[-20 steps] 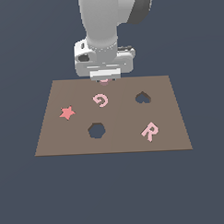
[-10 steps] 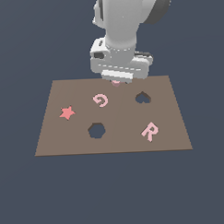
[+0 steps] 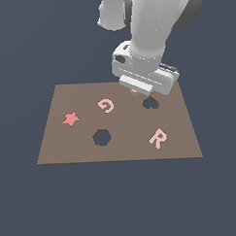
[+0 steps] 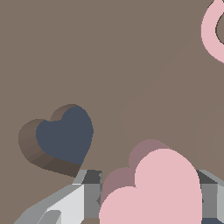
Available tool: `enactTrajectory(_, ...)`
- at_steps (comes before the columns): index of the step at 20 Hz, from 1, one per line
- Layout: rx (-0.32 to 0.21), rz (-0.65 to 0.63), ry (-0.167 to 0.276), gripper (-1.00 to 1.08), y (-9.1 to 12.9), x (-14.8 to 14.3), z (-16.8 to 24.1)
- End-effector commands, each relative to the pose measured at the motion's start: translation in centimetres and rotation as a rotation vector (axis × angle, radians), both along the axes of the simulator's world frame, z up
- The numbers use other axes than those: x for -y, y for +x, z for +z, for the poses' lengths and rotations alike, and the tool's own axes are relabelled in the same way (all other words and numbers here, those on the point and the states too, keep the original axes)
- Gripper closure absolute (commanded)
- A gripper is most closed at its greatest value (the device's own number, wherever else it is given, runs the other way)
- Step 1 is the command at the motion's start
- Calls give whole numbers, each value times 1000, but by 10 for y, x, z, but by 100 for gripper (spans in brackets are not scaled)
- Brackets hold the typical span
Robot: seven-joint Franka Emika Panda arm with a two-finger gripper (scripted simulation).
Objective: Insert a designated object into the corresponding slot on a board.
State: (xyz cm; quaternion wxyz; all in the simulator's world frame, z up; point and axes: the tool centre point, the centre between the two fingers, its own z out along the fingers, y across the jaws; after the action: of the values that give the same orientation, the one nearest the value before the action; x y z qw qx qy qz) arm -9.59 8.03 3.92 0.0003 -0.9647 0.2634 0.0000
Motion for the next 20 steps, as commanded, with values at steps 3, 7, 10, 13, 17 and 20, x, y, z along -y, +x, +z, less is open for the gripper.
enactTrajectory(3,0,-124,0,108,15,-16,1)
enactTrajectory(7,0,-213,0,108,28,-26,1)
enactTrajectory(10,0,-269,0,108,36,-32,1)
enactTrajectory(13,0,-315,0,108,43,-36,1)
enactTrajectory(17,0,-359,0,108,51,-39,2)
enactTrajectory(20,0,-379,0,108,54,-40,2)
